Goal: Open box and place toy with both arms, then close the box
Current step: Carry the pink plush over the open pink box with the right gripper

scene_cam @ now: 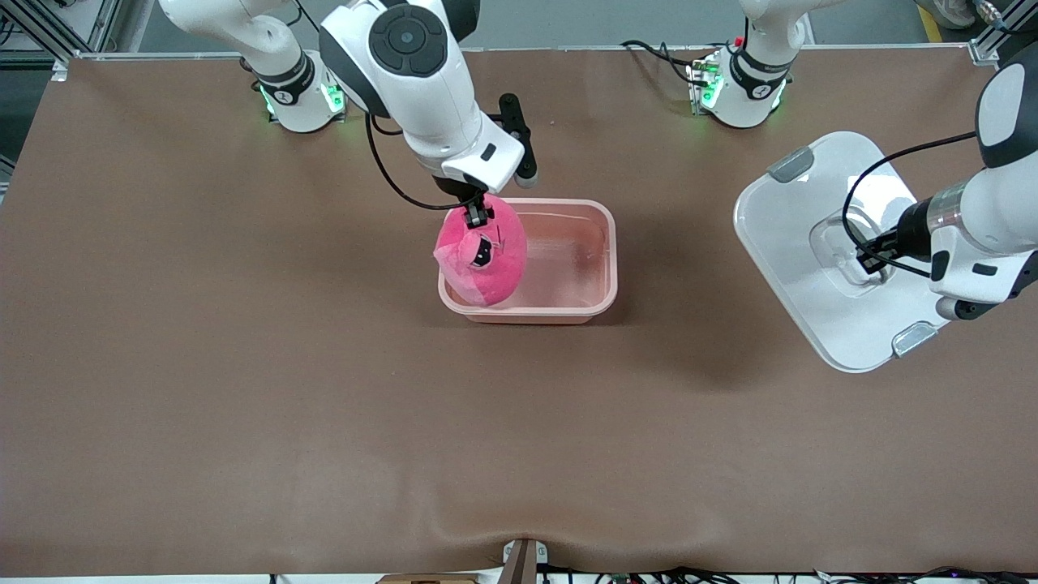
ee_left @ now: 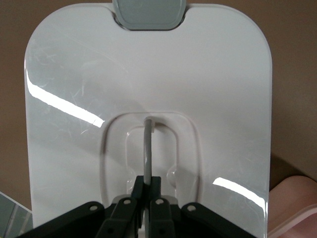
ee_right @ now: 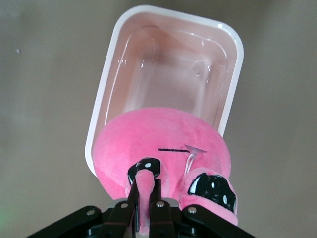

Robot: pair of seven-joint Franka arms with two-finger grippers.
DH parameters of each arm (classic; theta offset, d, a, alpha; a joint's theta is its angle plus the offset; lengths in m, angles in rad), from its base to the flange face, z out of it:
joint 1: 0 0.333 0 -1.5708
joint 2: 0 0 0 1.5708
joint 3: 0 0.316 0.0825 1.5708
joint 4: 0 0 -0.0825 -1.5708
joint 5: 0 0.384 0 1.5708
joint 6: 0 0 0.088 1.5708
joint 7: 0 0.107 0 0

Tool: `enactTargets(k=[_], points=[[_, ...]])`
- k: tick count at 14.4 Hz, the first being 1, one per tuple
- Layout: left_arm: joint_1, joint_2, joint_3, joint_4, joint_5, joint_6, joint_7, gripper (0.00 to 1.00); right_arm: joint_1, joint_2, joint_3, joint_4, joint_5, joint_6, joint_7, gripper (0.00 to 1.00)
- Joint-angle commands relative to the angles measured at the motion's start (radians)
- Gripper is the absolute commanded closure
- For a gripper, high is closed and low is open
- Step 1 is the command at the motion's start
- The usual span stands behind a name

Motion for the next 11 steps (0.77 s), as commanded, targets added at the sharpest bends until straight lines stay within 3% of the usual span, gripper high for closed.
enactTargets(k=[1,7,8,10,11], points=[[0.009,-0.008,-0.006,-0.001,0.014,0.003,0.015,1.0,0.002,-0.014,0.001,-0.034,-0.036,0.021,-0.03,1.0],[0.055,-0.024,-0.007,-0.003,0.0,-0.006,0.021,1.0,0.002,-0.014,0.001,-0.048,-0.039,0.026,-0.034,1.0],[0.055,-0.027,-0.007,-0.001,0.0,-0.01,0.021,1.0,0.004,-0.014,0.001,-0.048,-0.039,0.024,-0.03,0.82],[0.055,-0.031,-0.007,-0.001,0.0,-0.013,0.02,1.0,0.001,-0.012,0.001,-0.048,-0.039,0.024,-0.024,0.0],[0.056,-0.033,-0.007,-0.001,0.0,-0.013,0.021,1.0,0.002,-0.012,0.001,-0.047,-0.039,0.023,-0.029,0.0]])
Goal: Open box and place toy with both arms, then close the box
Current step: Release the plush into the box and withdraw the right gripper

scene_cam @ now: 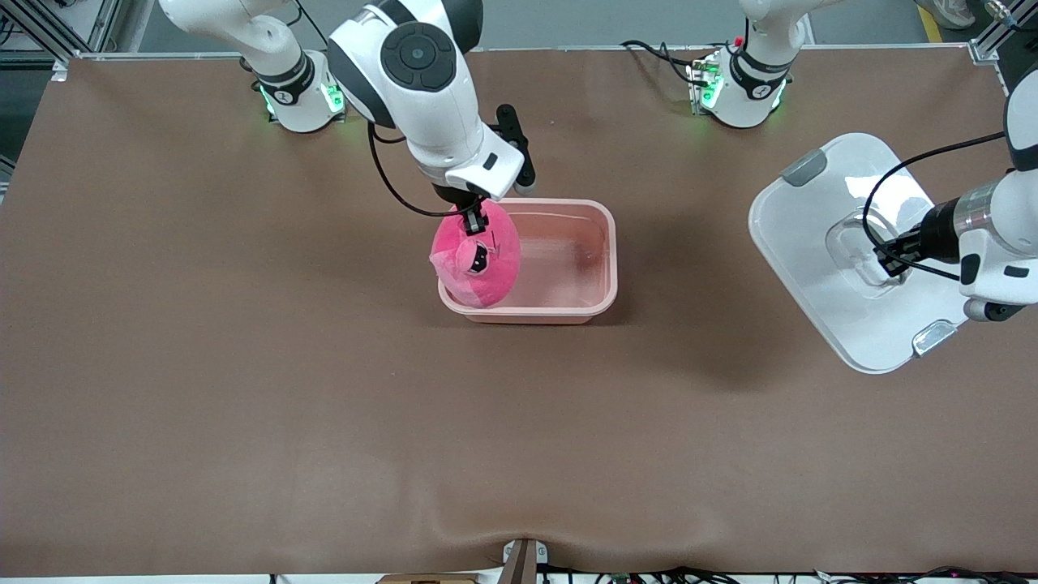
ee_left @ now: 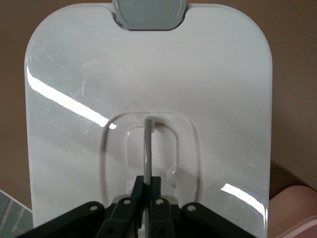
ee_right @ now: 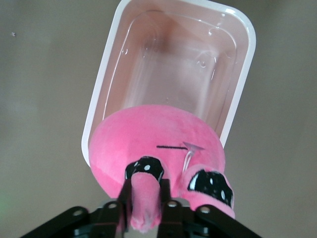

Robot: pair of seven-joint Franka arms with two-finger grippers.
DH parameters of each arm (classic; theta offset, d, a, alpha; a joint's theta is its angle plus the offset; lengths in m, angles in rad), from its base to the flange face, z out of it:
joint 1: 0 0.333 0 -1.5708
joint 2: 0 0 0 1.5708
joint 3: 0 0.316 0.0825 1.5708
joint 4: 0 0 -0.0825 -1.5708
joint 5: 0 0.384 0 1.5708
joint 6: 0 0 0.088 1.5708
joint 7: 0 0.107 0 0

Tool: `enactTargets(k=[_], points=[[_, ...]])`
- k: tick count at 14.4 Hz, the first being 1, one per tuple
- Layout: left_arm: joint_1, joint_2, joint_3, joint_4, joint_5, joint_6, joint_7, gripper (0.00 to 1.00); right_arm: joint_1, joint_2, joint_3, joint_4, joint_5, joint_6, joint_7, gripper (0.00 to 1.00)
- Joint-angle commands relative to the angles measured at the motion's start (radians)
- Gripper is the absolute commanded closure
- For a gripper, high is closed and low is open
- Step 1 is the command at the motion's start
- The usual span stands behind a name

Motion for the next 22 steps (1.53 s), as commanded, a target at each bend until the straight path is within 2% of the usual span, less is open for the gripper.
enactTargets(k=[1,5,8,13,15,19,22], points=[[0.012,-0.031,-0.007,-0.006,0.0,-0.012,0.019,1.0,0.002,-0.014,0.001,-0.007,-0.021,0.001,0.001,0.0],[0.009,-0.032,-0.013,-0.004,0.0,-0.012,0.002,1.0,-0.027,-0.024,-0.006,0.0,-0.012,-0.007,0.007,0.0],[-0.004,-0.031,-0.032,-0.004,-0.003,-0.011,-0.065,1.0,-0.123,-0.06,-0.005,0.0,-0.003,-0.081,0.065,0.0],[-0.013,-0.012,-0.177,-0.005,-0.015,0.009,-0.301,1.0,-0.243,-0.119,-0.009,-0.003,-0.006,-0.147,0.219,0.0],[-0.021,-0.008,-0.188,-0.006,-0.072,0.028,-0.376,1.0,-0.278,-0.142,-0.009,-0.003,-0.01,-0.156,0.335,0.0],[-0.141,0.012,-0.204,-0.009,-0.083,0.072,-0.574,1.0,-0.317,-0.191,-0.011,-0.01,-0.019,-0.161,0.516,0.0],[-0.252,0.057,-0.202,-0.01,-0.078,0.143,-0.781,1.0,-0.363,-0.229,-0.042,-0.007,-0.018,-0.188,0.593,0.0]])
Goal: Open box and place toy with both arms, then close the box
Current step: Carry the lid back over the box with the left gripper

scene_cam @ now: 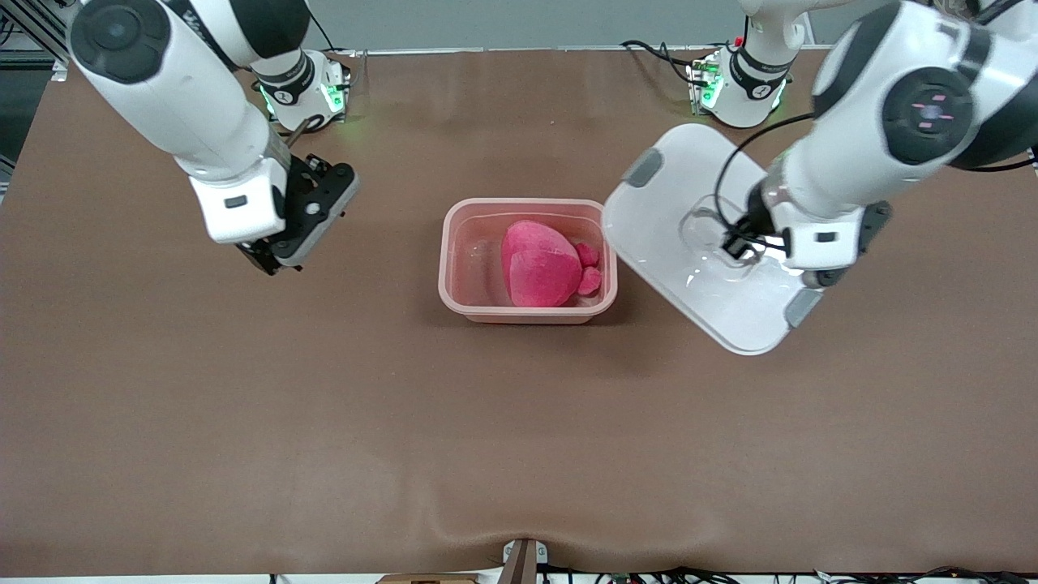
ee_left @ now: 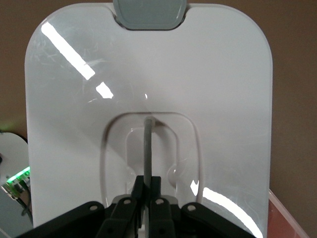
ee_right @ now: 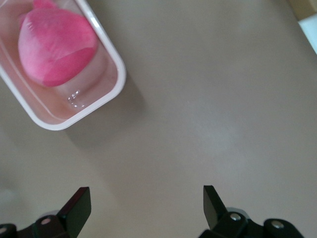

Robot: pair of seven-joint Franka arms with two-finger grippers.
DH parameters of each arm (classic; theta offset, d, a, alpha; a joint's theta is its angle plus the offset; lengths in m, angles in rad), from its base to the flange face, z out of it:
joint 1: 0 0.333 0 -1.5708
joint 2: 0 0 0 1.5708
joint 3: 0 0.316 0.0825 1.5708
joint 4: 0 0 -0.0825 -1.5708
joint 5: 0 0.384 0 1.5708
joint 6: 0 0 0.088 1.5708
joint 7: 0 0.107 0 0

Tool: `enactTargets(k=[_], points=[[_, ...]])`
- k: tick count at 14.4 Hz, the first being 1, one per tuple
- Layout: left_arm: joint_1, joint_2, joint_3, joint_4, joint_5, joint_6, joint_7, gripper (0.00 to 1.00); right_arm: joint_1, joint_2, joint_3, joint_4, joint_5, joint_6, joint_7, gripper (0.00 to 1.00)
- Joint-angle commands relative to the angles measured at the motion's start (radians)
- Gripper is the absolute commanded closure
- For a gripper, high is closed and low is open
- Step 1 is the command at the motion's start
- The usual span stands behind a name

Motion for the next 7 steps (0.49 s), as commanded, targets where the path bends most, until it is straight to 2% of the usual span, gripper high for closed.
enactTargets(k=[1,3,7], points=[[-0.09,0.045,-0.002,0.001,0.0,0.07,-0.182,1.0,-0.083,-0.069,-0.012,-0.02,-0.013,-0.026,0.042,0.0],[-0.152,0.083,0.0,0.0,0.009,0.125,-0.323,1.0,-0.131,-0.078,-0.03,-0.017,-0.002,-0.017,0.042,0.0],[-0.266,0.154,0.001,0.0,0.063,0.245,-0.622,1.0,-0.139,-0.09,-0.155,-0.036,0.01,-0.014,0.056,0.0]])
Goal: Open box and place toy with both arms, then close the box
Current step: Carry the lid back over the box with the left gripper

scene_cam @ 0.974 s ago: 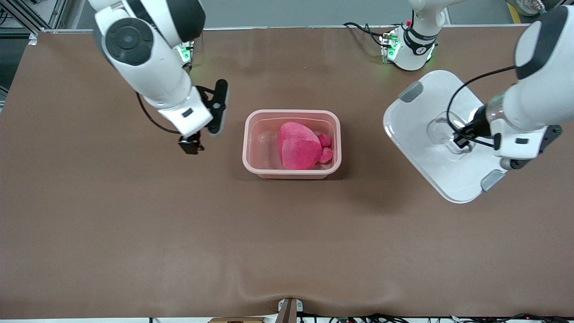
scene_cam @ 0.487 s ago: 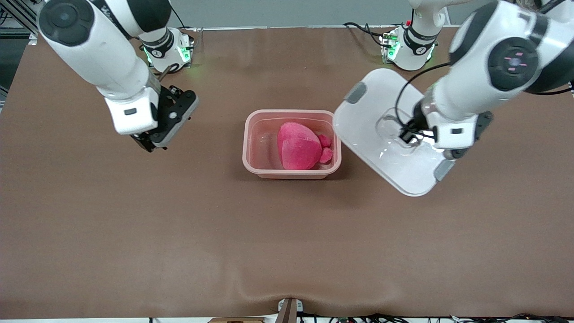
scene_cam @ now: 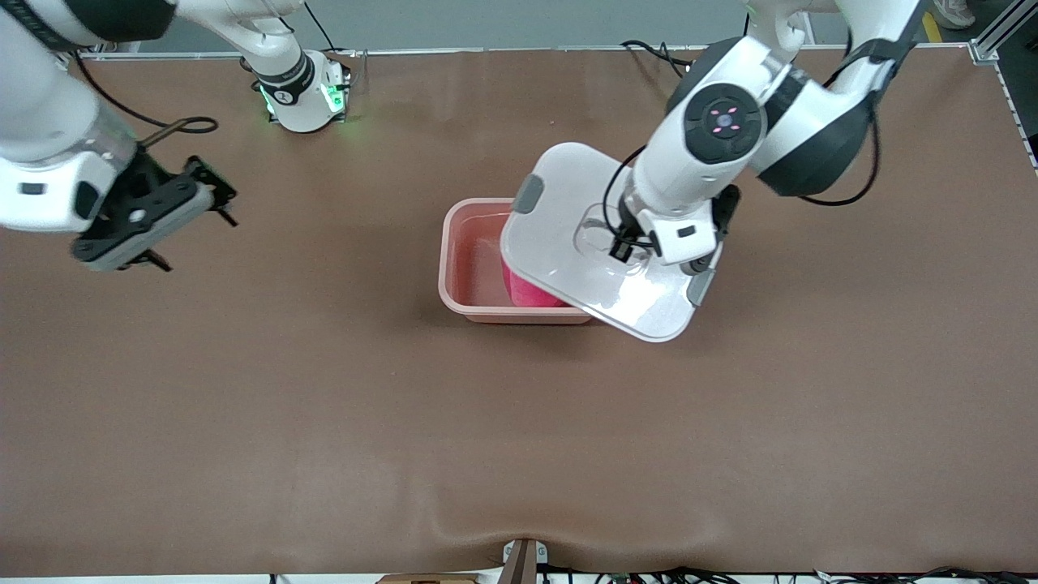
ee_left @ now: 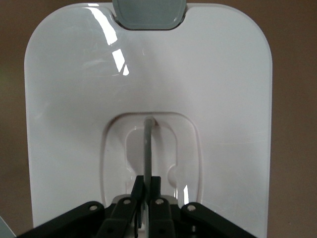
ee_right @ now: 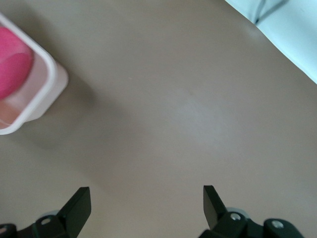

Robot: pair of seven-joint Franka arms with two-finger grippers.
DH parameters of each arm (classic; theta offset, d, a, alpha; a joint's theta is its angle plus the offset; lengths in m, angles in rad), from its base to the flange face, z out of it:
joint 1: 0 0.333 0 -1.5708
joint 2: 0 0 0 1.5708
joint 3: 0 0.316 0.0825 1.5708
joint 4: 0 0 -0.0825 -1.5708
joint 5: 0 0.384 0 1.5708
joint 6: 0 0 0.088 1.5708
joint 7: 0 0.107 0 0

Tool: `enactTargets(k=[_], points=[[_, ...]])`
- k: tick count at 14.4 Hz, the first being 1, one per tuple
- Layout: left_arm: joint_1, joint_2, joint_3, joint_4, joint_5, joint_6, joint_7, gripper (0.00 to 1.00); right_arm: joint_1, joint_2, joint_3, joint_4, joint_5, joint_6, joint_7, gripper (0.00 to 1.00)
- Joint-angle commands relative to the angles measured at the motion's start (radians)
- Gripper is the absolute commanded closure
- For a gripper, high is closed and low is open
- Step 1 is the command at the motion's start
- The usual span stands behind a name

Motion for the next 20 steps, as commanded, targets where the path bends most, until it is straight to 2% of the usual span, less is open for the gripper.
enactTargets(k=[1,4,7,9,11,14,18,20], points=[[-0.078,0.051,0.002,0.012,0.074,0.061,-0.199,1.0,-0.009,-0.019,-0.066,-0.033,0.011,0.0,0.068,0.0],[-0.156,0.107,0.002,0.014,0.152,0.103,-0.375,1.0,-0.058,-0.02,-0.08,-0.038,0.013,-0.014,0.218,0.0],[-0.2,0.133,0.003,0.014,0.215,0.15,-0.516,1.0,-0.11,-0.046,-0.088,-0.091,0.013,-0.014,0.249,0.0],[-0.223,0.151,0.005,0.014,0.275,0.158,-0.624,1.0,-0.11,-0.056,-0.141,-0.117,0.024,-0.014,0.273,0.0],[-0.247,0.165,0.005,0.014,0.325,0.158,-0.711,1.0,-0.113,-0.059,-0.168,-0.118,0.04,-0.029,0.35,0.0],[-0.267,0.174,0.005,0.014,0.341,0.158,-0.773,1.0,-0.11,-0.092,-0.197,-0.111,0.041,-0.095,0.37,0.0],[-0.293,0.194,0.005,0.015,0.355,0.16,-0.815,1.0,-0.106,-0.132,-0.203,-0.099,0.042,-0.129,0.421,0.0],[-0.319,0.202,0.009,0.017,0.368,0.169,-0.828,1.0,-0.057,-0.134,-0.252,-0.093,0.059,-0.131,0.43,0.0]])
